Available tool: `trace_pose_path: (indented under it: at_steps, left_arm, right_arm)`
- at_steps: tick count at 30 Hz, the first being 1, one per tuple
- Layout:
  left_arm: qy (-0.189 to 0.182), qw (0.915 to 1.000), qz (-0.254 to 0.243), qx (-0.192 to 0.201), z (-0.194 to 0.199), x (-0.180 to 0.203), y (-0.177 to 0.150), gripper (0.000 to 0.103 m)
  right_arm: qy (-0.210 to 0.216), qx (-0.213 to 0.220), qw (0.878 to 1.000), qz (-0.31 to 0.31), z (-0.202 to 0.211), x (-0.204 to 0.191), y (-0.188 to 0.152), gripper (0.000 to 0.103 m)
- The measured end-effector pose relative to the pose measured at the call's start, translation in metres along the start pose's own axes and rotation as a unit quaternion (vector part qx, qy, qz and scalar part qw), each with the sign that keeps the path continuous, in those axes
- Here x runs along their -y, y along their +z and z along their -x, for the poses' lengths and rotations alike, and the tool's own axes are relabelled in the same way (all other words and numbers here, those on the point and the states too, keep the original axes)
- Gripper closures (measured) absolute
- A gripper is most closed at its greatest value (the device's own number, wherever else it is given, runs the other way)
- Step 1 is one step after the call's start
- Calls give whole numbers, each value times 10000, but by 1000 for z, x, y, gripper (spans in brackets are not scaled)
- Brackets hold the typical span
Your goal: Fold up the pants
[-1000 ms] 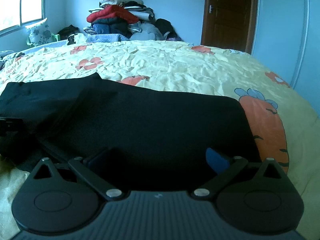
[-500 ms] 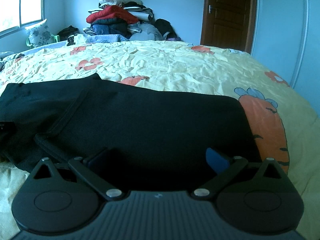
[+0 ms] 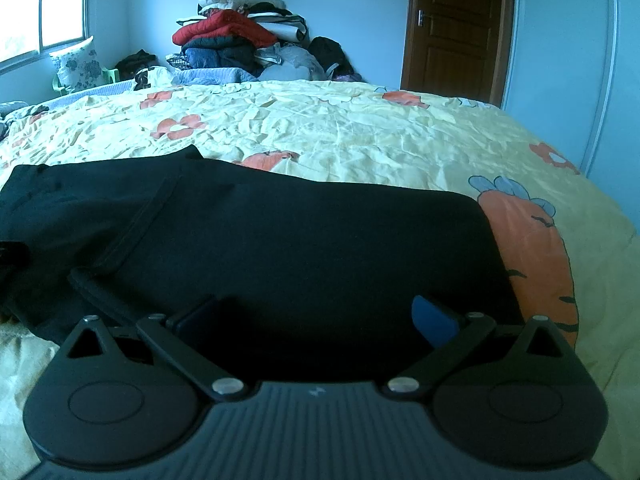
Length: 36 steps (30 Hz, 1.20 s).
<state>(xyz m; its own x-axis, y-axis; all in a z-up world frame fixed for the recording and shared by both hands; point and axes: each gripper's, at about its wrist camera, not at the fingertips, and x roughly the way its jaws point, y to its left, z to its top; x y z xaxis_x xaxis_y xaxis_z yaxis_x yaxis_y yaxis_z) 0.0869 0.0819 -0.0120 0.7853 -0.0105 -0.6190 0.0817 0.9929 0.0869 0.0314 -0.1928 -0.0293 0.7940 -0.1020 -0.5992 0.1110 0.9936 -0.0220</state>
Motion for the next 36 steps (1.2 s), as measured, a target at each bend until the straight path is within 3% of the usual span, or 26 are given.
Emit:
trace_pose_path:
  at_steps: [9, 22, 26, 32, 36]
  left_arm:
    - [75, 9998, 159, 10, 2, -20, 1, 0]
    - [71, 9999, 95, 12, 3, -20, -2, 0]
    - [91, 9999, 116, 29, 6, -23, -2, 0]
    - [394, 9987, 333, 43, 9, -46, 2, 0]
    - [855, 9947, 570, 66, 9, -73, 2, 0]
  right_arm:
    - [18, 1, 10000, -13, 0, 1, 0, 0]
    - [1, 39, 10000, -44, 3, -1, 2, 0]
    - [394, 326, 9985, -198, 19, -8, 12, 0]
    - [761, 722, 9906, 880, 39, -62, 29, 0]
    - [974, 1186, 9665, 2059, 55, -120, 30, 0]
